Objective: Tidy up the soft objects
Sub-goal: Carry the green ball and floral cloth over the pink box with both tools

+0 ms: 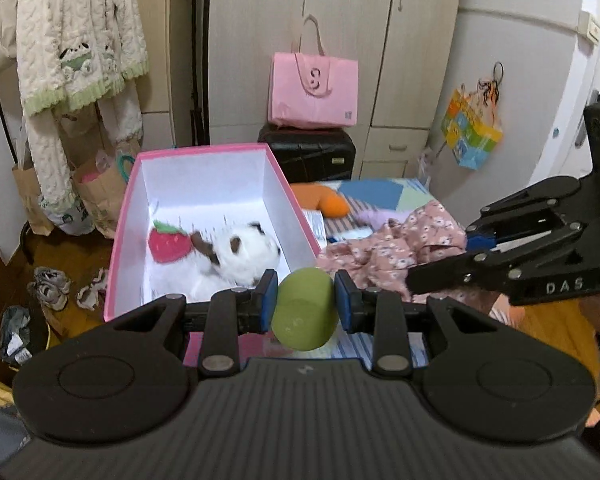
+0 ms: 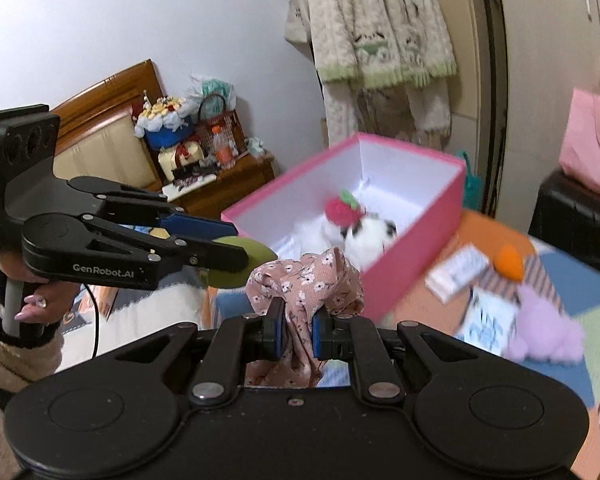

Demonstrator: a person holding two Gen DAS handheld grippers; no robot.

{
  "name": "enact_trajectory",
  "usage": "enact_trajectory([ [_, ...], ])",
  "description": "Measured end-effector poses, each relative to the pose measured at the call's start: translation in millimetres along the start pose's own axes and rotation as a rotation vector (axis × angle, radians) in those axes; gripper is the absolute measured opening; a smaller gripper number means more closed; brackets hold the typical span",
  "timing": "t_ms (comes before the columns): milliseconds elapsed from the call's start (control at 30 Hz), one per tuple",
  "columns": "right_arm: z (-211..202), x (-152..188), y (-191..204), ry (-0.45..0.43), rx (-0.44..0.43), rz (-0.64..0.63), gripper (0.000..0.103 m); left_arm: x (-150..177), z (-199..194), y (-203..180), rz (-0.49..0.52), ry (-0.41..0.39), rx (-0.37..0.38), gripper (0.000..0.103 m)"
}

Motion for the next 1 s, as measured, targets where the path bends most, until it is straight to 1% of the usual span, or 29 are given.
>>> enact_trajectory([
  [133,11,-26,0,-0.038,-0.012,-0.021,0.016,-19,10,12,-0.023,-0.03,-0.01,0.029],
  [300,27,-57,-15,-0.065,-0.011,-0.062,0.016,-44,39,29,-0.072,-0.056,-0.017,0.03],
  [467,53,-81,-47,-0.076,0.015,-0.105,0.017,-62,87,45,-0.149,-0.012,-0.001,0.03],
  [567,73,-94,-69,-0.054,0.018,-0.141,0.017,-69,121,57,-0.175,0.028,-0.019,0.03],
  [633,87,-101,-83,-0.023,0.018,-0.169,0.017,-73,145,64,-0.187,0.064,-0.032,0.03],
  [733,112,-109,-107,0.02,0.042,-0.207,0.017,-77,180,72,-0.191,0.113,-0.057,0.03],
  [833,136,-114,-131,0.067,0.048,-0.214,0.017,-79,211,79,-0.193,0.142,-0.086,0.029],
  [1000,165,-113,-156,0.132,0.042,-0.22,0.018,-74,246,86,-0.186,0.196,-0.123,0.029],
])
Point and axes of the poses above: each gripper's, at about its wrist camera, not at the fingertips, and z roughly the way its jaws point, y to its left, x to its underside, the point moved 10 cm from there along z, roughly the way its jaws point, and after that the axes turned 14 degrees about -x, right-handed, at the moved point
